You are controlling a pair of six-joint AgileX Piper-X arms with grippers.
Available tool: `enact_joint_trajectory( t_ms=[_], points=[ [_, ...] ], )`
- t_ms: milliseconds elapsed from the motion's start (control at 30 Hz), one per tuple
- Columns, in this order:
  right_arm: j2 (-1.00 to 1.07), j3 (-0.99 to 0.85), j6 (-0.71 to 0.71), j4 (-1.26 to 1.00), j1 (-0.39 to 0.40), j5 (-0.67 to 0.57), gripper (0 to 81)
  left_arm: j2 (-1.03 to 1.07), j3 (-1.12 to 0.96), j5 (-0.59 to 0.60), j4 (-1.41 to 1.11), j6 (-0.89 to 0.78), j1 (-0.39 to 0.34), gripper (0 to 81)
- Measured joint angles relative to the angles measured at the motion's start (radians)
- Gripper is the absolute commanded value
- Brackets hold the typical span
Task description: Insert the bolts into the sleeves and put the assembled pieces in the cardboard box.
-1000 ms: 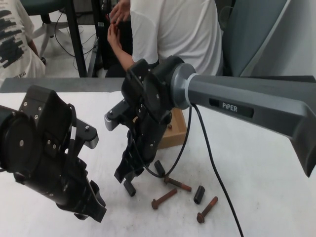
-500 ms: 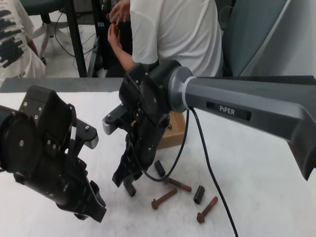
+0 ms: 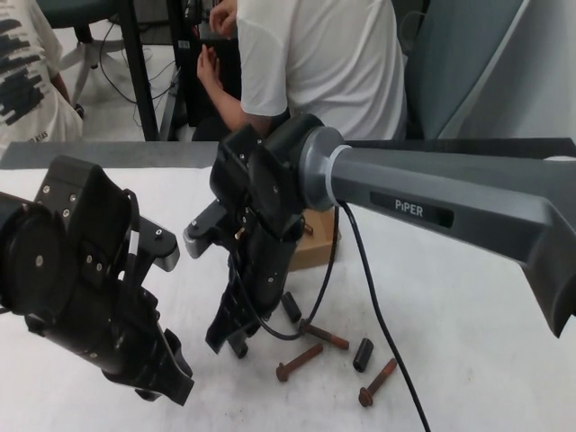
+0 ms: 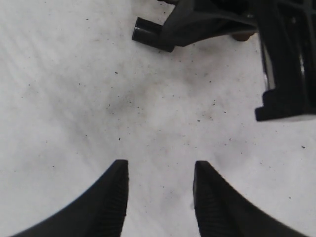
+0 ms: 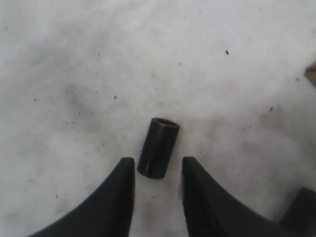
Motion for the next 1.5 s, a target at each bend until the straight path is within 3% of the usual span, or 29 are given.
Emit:
enact_joint_trajectory(
  t_ms=[500,800,1500],
  points=[
    [0.04,-0.044,0.006,0.027,0.017,0.0,31.2,0.0,0.0,-0.015,0.0,0.0,0.004,39.7],
    [0.04,-0.064,0.009,0.013,0.017,0.0,31.2,0.0,0.0,-0.02,0.002,0.0,0.051,39.7],
    [0.04,-0.064,-0.019,0.045,0.017,0.0,31.2,0.0,0.0,-0.062,0.006,0.0,0.053,39.7]
  ],
)
